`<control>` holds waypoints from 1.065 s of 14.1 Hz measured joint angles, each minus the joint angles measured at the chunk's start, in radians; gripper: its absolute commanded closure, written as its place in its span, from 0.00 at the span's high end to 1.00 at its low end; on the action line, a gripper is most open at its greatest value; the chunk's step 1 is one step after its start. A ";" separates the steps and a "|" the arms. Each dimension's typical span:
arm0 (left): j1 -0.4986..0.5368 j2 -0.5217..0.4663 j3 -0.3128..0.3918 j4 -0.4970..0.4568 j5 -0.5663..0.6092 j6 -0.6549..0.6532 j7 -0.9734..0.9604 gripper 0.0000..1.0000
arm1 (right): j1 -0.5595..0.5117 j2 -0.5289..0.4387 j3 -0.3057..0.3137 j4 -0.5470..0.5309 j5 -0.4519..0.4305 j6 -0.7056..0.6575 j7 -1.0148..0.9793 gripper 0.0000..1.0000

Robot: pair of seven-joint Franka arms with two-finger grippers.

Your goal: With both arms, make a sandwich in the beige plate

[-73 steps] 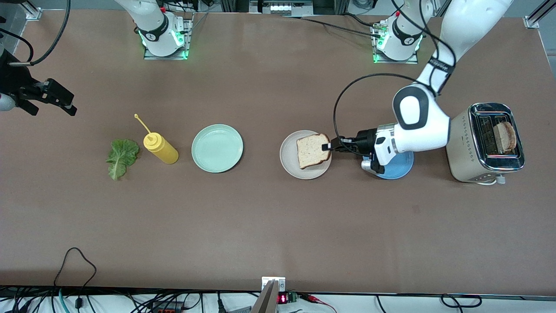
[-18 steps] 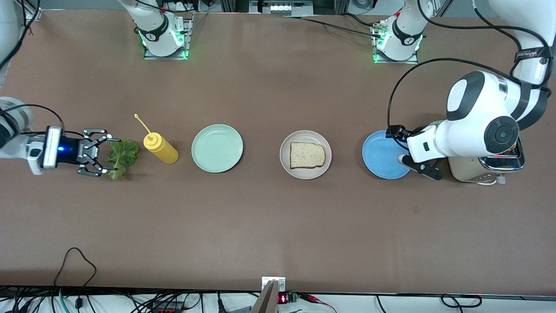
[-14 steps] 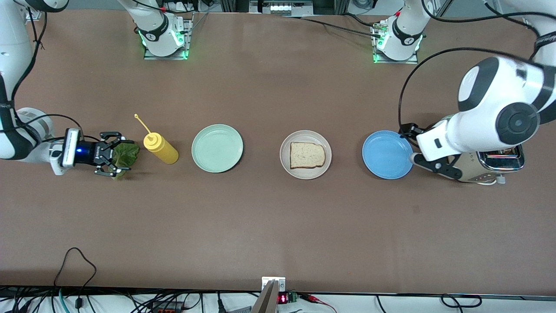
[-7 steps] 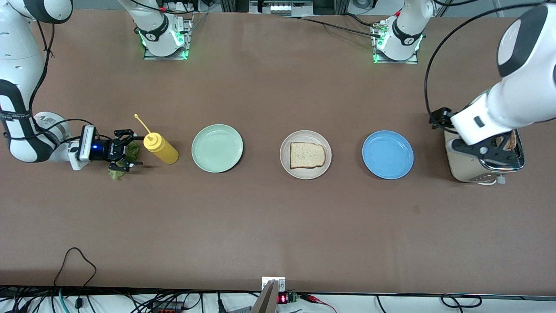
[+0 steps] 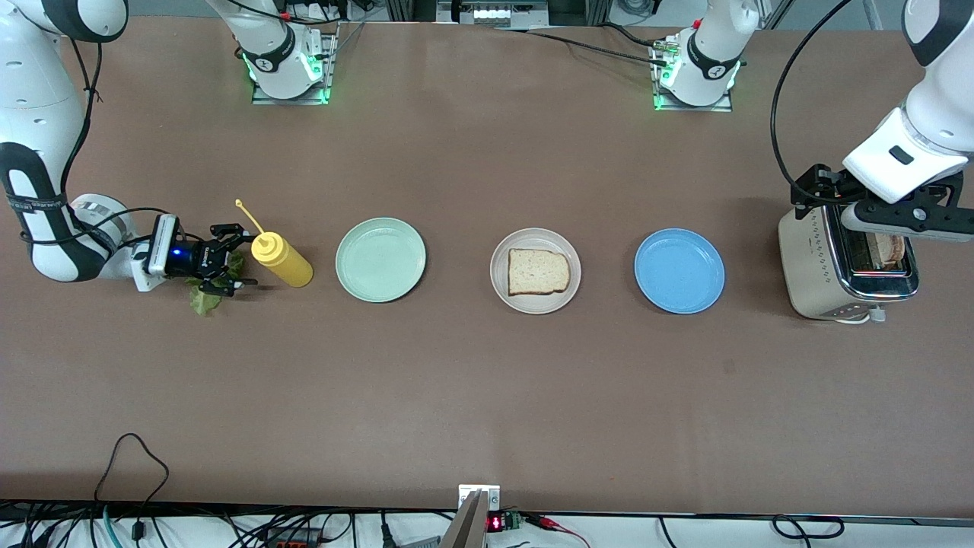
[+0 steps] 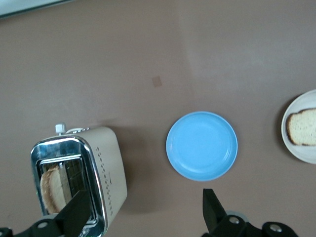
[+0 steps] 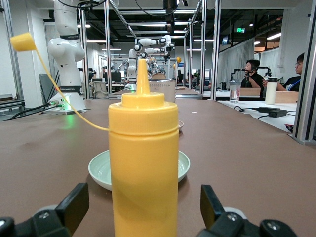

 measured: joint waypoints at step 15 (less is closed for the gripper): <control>-0.010 -0.082 0.037 -0.078 -0.049 -0.068 -0.049 1.00 | 0.095 0.001 0.010 -0.041 0.128 0.015 -0.023 1.00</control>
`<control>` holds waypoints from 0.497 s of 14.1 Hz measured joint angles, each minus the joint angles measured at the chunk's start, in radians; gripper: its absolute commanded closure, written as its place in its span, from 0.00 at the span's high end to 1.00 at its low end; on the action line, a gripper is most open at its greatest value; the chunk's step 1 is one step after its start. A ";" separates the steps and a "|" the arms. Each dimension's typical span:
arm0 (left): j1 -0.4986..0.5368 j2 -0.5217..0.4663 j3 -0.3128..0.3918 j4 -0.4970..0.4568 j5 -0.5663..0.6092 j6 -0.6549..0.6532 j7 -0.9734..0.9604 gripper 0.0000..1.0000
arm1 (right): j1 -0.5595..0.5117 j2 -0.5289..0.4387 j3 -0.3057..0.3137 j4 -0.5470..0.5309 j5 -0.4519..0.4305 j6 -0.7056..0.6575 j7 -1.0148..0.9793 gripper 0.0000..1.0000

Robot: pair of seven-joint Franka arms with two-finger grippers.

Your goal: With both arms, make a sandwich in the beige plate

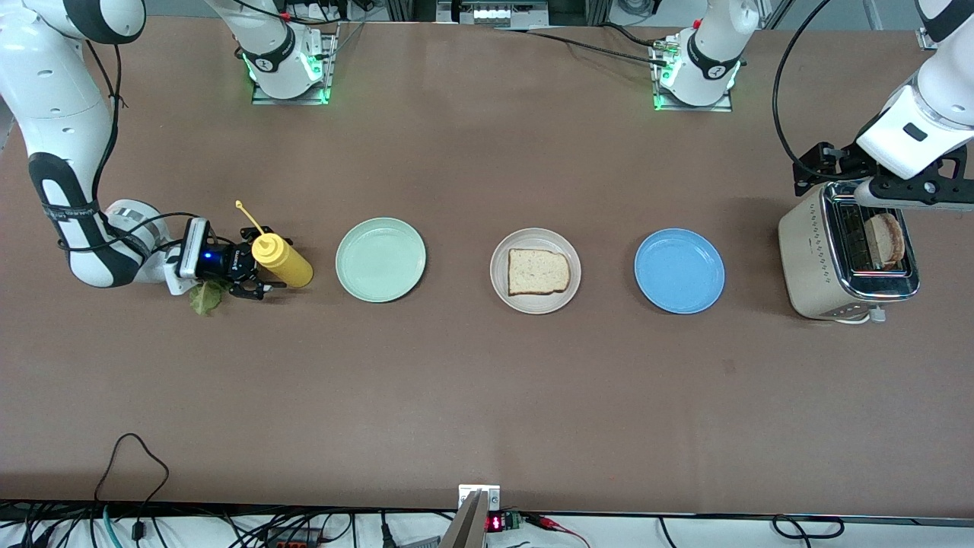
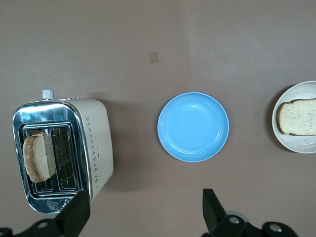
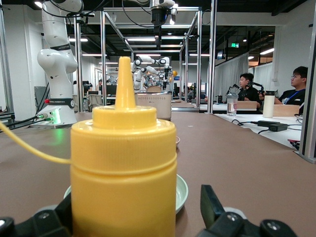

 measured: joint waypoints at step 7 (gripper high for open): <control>-0.002 0.000 -0.007 0.001 0.000 -0.015 0.000 1.00 | 0.012 0.002 0.000 -0.004 0.018 0.005 -0.004 0.35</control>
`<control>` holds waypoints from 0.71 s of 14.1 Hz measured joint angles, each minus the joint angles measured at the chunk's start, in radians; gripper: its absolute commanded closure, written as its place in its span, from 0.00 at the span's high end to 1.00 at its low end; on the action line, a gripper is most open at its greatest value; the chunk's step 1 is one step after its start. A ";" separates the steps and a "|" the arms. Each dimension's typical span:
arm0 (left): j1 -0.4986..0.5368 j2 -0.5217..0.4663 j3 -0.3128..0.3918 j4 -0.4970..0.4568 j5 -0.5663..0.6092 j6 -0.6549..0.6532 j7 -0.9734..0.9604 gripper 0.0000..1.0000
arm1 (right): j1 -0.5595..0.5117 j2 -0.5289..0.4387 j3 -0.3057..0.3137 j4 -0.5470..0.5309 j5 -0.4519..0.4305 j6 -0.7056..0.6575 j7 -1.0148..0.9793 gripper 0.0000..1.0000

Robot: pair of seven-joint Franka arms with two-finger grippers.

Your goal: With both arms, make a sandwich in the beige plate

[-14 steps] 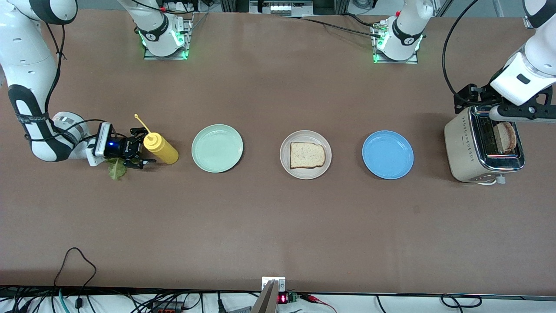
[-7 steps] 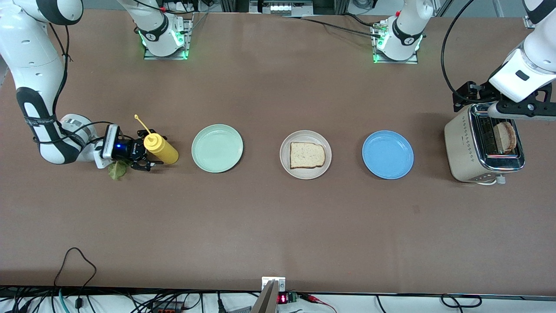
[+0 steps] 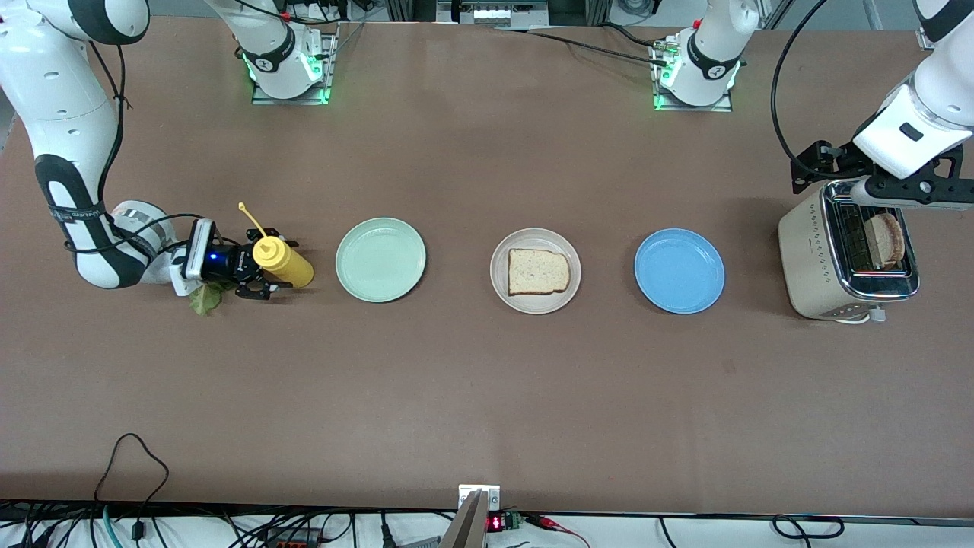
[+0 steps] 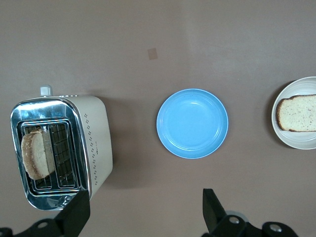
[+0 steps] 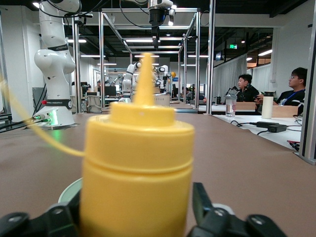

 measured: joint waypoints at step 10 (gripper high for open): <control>-0.003 0.000 -0.014 0.011 0.000 -0.006 0.000 1.00 | 0.034 -0.017 0.001 0.073 0.057 0.050 0.120 0.21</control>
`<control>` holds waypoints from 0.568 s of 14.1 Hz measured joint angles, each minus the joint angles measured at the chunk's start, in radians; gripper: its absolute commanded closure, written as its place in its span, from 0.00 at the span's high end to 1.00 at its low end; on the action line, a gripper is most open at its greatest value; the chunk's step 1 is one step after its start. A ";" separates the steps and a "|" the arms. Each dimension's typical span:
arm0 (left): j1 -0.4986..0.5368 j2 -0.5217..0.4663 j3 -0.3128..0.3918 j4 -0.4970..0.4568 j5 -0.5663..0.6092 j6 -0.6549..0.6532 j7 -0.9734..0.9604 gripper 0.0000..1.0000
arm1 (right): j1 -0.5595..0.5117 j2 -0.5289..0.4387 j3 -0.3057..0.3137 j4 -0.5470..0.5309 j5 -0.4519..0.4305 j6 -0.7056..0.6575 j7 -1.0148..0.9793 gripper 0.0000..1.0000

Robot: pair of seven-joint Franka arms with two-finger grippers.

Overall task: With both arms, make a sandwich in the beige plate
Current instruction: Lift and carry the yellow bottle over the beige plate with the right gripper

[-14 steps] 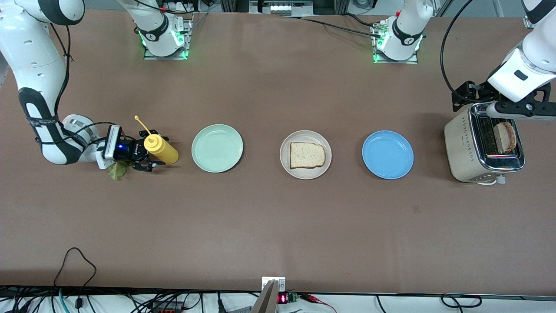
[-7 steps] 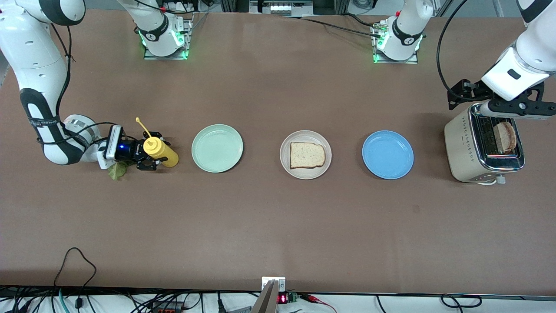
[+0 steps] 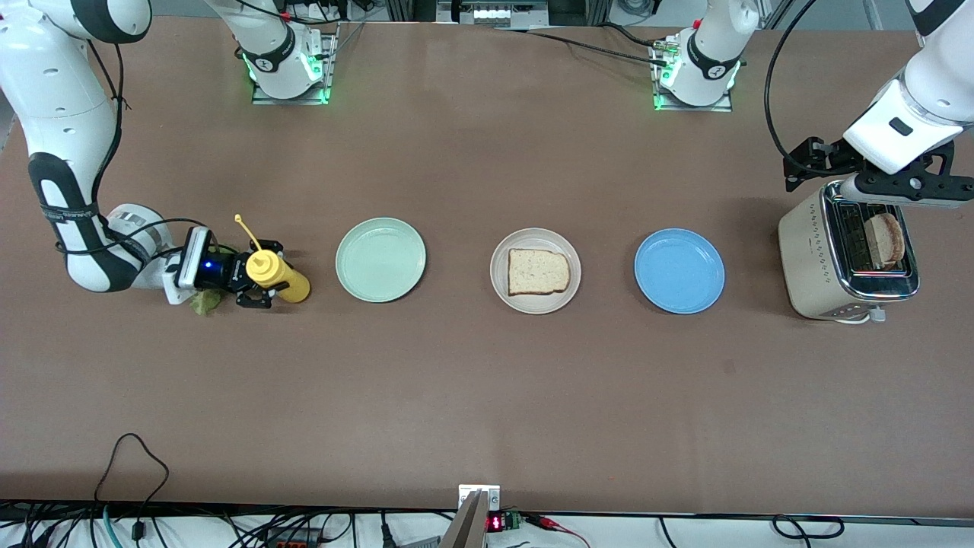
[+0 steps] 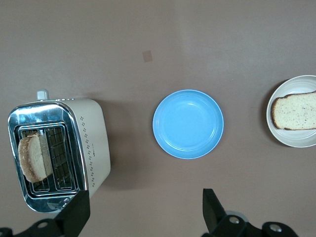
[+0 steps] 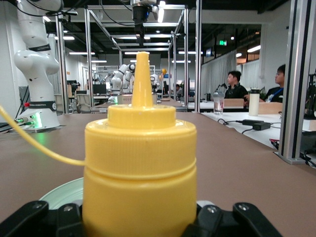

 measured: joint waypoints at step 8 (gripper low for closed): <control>0.000 0.000 0.000 0.000 0.000 -0.006 0.000 1.00 | 0.217 -0.113 0.005 0.153 0.054 0.341 0.398 0.22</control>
